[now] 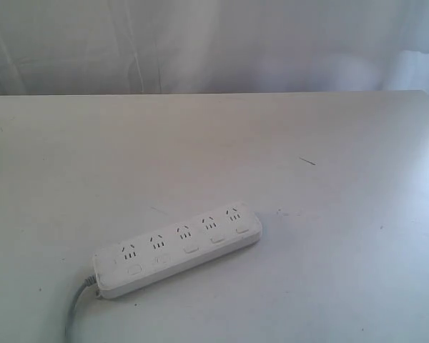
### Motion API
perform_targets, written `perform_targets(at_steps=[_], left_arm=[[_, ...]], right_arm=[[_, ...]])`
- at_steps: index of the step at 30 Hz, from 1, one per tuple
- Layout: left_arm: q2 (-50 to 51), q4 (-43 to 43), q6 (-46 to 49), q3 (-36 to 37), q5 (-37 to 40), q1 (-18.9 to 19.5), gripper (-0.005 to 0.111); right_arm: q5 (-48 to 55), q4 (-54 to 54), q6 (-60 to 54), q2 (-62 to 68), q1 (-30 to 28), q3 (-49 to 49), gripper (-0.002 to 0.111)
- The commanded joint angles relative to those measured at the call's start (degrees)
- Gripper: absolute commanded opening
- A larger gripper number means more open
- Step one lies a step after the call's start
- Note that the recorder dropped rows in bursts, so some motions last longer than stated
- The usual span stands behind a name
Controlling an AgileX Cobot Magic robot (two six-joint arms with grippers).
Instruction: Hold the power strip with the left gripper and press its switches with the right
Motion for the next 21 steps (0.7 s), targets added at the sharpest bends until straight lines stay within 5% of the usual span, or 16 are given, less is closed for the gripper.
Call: perform_targets(at_steps=[1,21], left_arm=[[0.98,-0.61,-0.04,-1.41,0.16,0.01,0.000],[8.15,-27.88,-10.72,-2.86,-14.87,0.11,0.000]], right_arm=[[-0.53,0.17,-0.01,-0.25,-0.25,0.27,0.000],[-0.53,0.17,-0.01,-0.25,-0.25,0.27,0.000]])
